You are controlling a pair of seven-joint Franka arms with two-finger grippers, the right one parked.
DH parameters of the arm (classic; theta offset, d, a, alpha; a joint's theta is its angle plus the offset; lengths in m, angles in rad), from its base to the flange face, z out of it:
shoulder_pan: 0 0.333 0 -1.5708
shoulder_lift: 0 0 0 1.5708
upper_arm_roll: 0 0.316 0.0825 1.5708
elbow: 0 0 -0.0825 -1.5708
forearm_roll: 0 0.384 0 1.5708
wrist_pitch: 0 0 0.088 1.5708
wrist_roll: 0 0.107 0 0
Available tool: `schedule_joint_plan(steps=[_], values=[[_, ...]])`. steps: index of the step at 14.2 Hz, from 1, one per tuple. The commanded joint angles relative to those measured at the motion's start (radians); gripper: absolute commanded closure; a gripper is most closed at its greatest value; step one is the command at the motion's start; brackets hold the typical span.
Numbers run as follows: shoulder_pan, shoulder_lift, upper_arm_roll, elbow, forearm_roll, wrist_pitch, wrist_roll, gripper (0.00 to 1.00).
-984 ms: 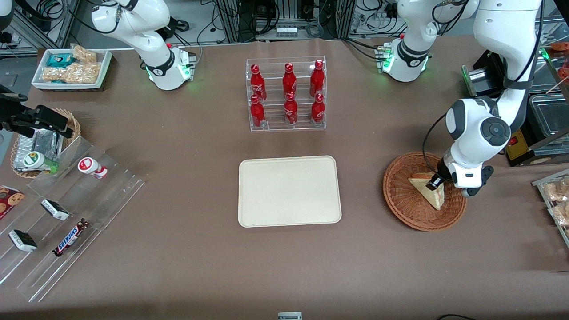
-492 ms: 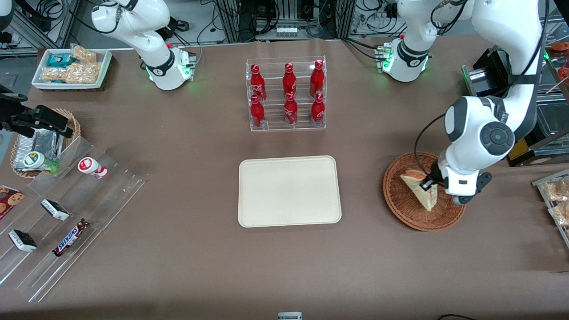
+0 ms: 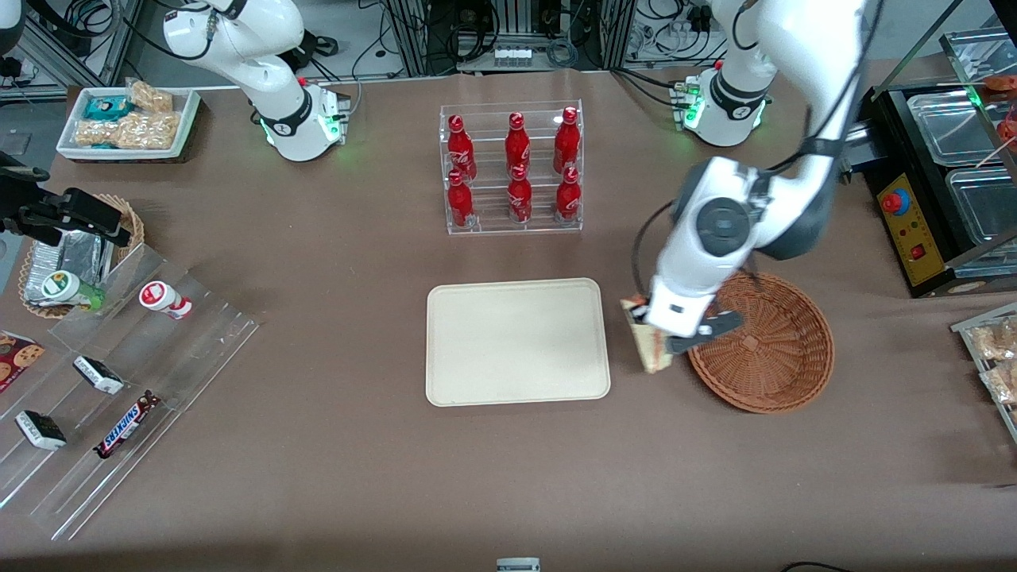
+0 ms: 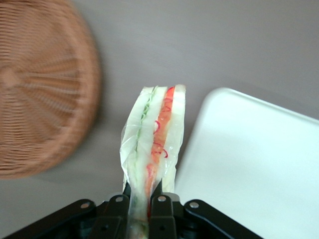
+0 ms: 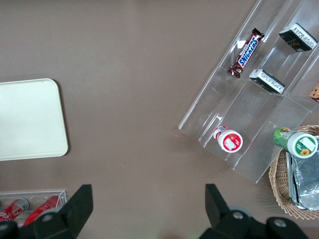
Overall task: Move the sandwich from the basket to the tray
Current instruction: 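Carry the sandwich with the left gripper over the cream tray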
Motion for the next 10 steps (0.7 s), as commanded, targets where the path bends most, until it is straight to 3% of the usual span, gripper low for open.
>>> schedule_joint_plan(steps=[1, 5, 10], values=[[-0.099, 0.162, 0.016, 0.203, -0.004, -0.031, -0.004, 0.89], [-0.224, 0.31, 0.016, 0.346, 0.01, -0.031, -0.106, 0.89], [-0.29, 0.359, 0.017, 0.375, 0.03, -0.019, -0.109, 0.89]])
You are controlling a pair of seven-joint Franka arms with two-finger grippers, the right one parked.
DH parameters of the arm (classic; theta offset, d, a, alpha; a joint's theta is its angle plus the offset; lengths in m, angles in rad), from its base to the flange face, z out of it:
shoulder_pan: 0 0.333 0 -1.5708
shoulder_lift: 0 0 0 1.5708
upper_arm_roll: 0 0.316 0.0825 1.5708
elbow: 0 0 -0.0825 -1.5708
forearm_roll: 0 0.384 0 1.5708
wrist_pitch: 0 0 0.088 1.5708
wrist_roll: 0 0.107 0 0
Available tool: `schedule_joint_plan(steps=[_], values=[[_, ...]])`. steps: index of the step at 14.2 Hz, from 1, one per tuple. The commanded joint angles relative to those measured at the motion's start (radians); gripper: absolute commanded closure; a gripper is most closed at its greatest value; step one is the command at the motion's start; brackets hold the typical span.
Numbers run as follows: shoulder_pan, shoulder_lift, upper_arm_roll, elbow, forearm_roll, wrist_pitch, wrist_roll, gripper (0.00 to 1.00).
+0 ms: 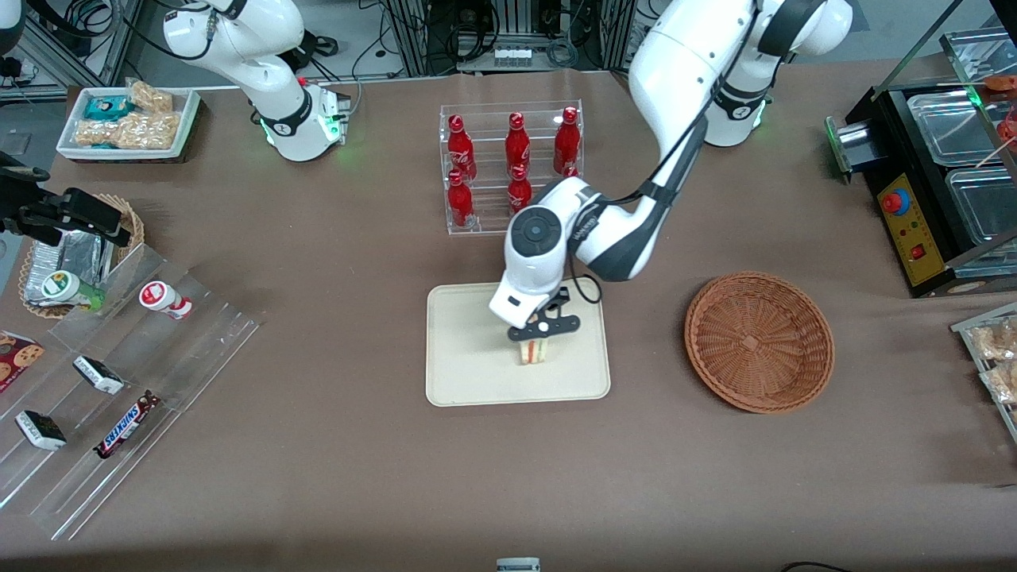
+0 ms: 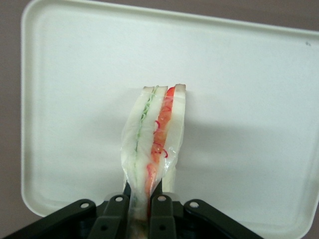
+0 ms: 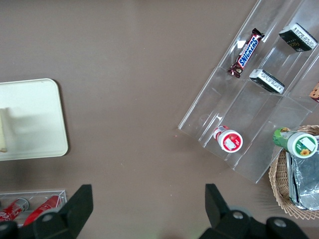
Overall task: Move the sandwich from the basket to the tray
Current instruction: 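Lower the sandwich onto the tray and open the left gripper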
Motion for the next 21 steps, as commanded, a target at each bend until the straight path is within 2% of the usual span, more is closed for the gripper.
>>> schedule_joint_plan(steps=[1, 4, 6, 7, 8, 9, 15, 18, 21], values=[[-0.028, 0.027, 0.016, 0.038, 0.03, -0.009, -0.022, 0.89], [-0.033, 0.036, 0.017, 0.037, 0.059, 0.008, -0.061, 0.85], [-0.032, 0.036, 0.019, 0.037, 0.059, 0.011, -0.088, 0.79], [-0.031, 0.035, 0.019, 0.037, 0.059, 0.028, -0.107, 0.61], [-0.03, 0.033, 0.019, 0.037, 0.062, 0.037, -0.12, 0.17], [-0.028, 0.026, 0.02, 0.037, 0.065, 0.038, -0.117, 0.0], [0.001, -0.12, 0.025, 0.035, 0.062, -0.017, -0.107, 0.0], [0.054, -0.209, 0.023, 0.014, 0.058, -0.152, -0.107, 0.0], [0.123, -0.227, 0.023, -0.017, 0.053, -0.169, -0.105, 0.0]])
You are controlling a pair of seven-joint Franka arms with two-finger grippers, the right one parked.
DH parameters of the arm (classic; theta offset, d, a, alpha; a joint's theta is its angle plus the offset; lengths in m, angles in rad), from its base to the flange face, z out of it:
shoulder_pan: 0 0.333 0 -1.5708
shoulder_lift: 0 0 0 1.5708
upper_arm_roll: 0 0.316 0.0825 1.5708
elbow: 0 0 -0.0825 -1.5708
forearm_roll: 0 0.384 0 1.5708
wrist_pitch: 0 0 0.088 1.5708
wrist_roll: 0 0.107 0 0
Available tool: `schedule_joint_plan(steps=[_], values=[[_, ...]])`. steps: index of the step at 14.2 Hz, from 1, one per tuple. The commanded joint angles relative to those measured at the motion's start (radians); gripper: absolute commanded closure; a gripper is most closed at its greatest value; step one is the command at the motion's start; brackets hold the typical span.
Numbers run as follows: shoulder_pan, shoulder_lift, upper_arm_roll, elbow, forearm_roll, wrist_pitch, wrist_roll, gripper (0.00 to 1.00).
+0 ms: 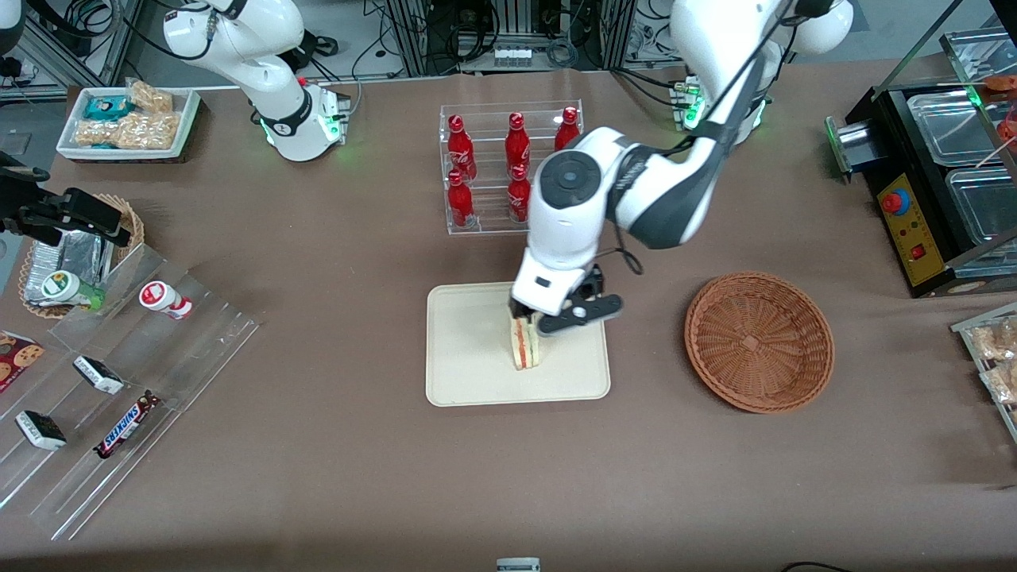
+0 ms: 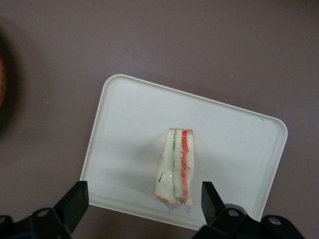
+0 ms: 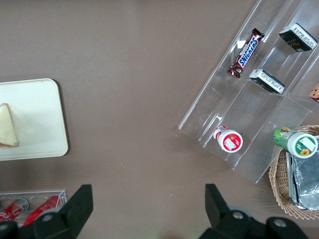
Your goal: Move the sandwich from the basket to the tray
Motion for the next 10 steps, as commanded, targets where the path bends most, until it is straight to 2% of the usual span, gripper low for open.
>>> schedule_joint_plan(steps=[1, 6, 10], values=[[0.063, -0.052, -0.008, -0.091, 0.009, 0.0, 0.001, 0.0], [0.231, -0.225, -0.008, -0.301, -0.002, -0.004, 0.281, 0.0], [0.356, -0.329, -0.008, -0.397, -0.002, -0.033, 0.476, 0.0]])
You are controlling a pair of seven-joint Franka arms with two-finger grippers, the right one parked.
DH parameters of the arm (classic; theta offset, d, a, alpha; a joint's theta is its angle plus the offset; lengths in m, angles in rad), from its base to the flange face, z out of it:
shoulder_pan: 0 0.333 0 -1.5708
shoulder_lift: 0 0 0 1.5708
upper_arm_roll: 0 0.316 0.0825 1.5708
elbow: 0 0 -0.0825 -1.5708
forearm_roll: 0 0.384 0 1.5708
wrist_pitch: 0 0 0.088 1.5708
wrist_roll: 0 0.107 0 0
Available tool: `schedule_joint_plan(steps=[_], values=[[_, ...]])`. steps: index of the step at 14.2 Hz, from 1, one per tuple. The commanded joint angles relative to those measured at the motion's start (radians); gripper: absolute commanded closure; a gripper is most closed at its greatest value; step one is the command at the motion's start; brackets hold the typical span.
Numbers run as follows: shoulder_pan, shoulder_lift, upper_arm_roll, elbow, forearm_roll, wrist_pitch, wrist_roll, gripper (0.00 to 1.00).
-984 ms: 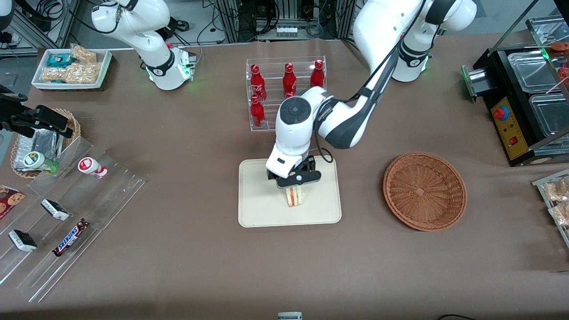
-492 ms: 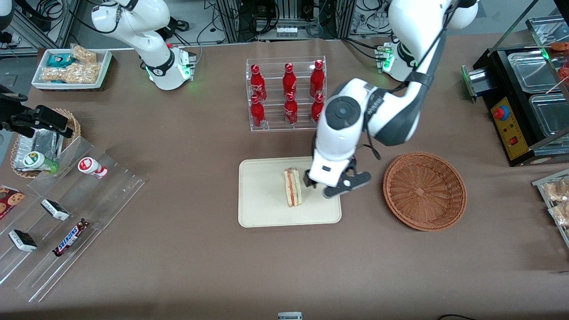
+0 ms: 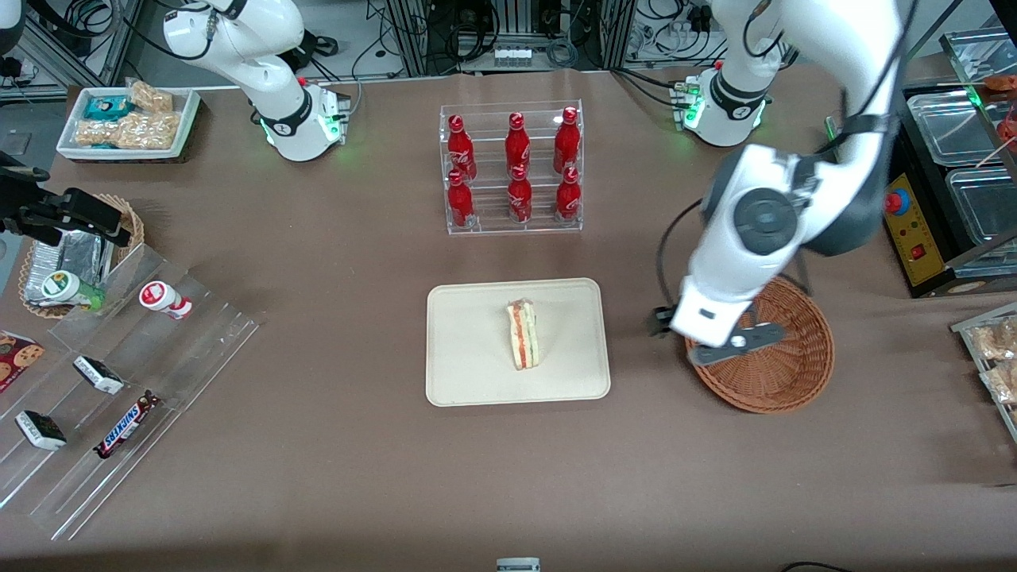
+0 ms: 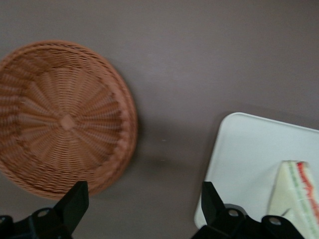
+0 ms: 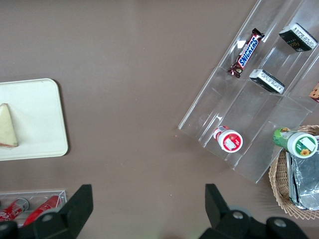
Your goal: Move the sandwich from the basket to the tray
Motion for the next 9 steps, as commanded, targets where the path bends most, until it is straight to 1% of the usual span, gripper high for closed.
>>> schedule_joint_plan(steps=[1, 5, 6, 8, 9], values=[[0.072, -0.103, -0.013, -0.082, -0.002, -0.053, 0.121, 0.0], [0.167, -0.183, -0.013, -0.079, -0.031, -0.162, 0.301, 0.0], [0.206, -0.206, -0.019, -0.076, -0.044, -0.19, 0.343, 0.0], [0.29, -0.233, -0.056, -0.044, -0.095, -0.255, 0.446, 0.0], [0.328, -0.233, -0.077, -0.008, -0.1, -0.306, 0.494, 0.0]])
